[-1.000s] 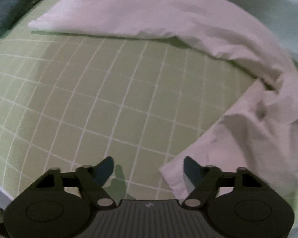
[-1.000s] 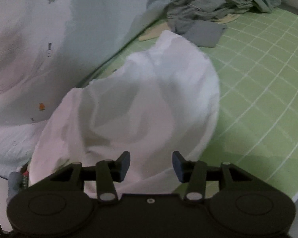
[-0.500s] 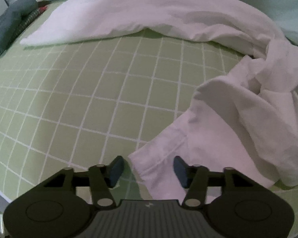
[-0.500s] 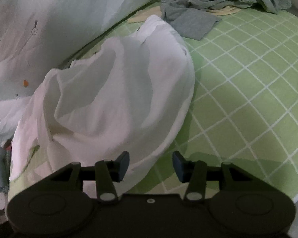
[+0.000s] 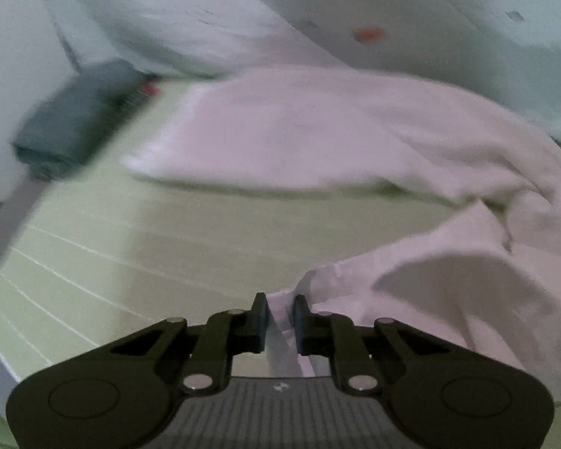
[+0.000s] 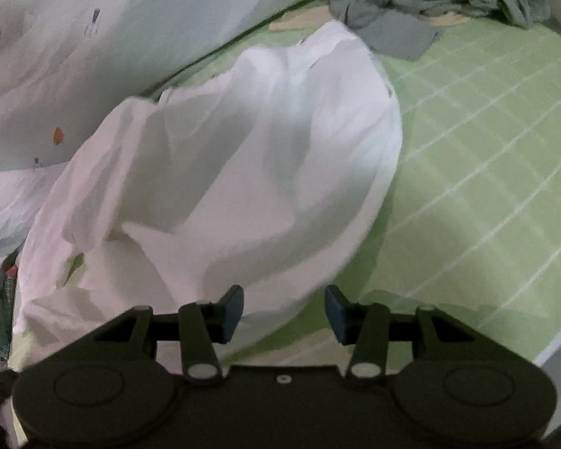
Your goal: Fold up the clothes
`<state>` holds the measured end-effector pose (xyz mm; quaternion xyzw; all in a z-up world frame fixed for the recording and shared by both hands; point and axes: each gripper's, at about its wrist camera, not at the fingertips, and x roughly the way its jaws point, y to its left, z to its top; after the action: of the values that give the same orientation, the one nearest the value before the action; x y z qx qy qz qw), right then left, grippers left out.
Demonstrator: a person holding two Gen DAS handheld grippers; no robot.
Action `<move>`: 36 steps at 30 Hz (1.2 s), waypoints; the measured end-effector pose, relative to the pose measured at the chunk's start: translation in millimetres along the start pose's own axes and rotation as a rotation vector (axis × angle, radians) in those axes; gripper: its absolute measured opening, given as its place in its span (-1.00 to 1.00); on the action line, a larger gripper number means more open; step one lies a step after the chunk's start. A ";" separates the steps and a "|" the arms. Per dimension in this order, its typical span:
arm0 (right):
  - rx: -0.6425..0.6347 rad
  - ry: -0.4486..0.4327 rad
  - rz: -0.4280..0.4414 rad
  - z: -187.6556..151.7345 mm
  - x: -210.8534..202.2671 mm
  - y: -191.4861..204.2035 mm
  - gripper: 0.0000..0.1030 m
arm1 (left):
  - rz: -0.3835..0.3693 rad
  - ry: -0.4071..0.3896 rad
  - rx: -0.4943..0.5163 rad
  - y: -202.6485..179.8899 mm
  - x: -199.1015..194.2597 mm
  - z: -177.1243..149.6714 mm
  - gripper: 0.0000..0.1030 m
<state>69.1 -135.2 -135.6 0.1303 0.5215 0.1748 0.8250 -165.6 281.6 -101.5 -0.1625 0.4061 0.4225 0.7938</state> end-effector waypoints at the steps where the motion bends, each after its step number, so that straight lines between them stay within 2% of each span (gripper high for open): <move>1: 0.001 0.006 -0.003 -6.7 2.8 8.9 -0.05 | 0.020 -0.015 -0.015 17.3 -0.1 5.6 -0.69; 2: 0.001 0.011 -0.005 -13.4 5.7 17.7 -0.05 | 0.040 -0.030 -0.029 34.3 -0.2 11.1 -0.69; 7: 0.000 0.046 -0.030 -45.3 26.5 65.0 -0.05 | 0.252 -0.121 -0.065 128.2 -1.6 24.6 -0.69; 9: -0.018 0.034 -0.038 -53.8 30.7 84.4 -0.04 | 0.328 -0.131 -0.107 171.7 -0.1 26.6 -0.69; 12: -0.025 0.013 -0.053 -61.9 37.5 108.8 0.09 | 0.391 -0.071 -0.214 231.4 13.4 21.9 -0.68; 15: -0.050 0.006 -0.077 -65.5 44.5 130.7 0.26 | 0.385 0.034 -0.250 265.3 30.7 9.4 -0.64; 18: -0.064 0.018 -0.125 -62.9 50.9 146.0 0.45 | 0.312 0.087 -0.320 284.1 37.4 -0.7 -0.52; 21: -0.050 0.022 -0.159 -59.5 54.0 149.3 0.56 | 0.266 0.076 -0.343 290.8 40.1 0.9 -0.15; 23: -0.033 0.022 -0.171 -56.9 55.1 152.5 0.60 | 0.220 0.054 -0.343 293.5 42.8 7.7 0.28; 28: -0.025 0.028 -0.206 -52.3 58.8 167.2 0.74 | 0.086 0.010 -0.325 293.0 57.0 30.4 0.64; 32: -0.034 0.041 -0.237 -52.9 63.9 176.0 0.82 | -0.061 0.045 -0.283 269.2 95.4 51.0 0.68; 36: -0.045 0.055 -0.268 -55.4 62.4 176.2 0.86 | -0.158 0.103 -0.225 235.9 129.8 66.8 0.68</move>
<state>16.7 52.6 -139.9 0.0362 0.5525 0.0779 0.8291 -280.5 530.9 -141.7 -0.3033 0.3823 0.3927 0.7795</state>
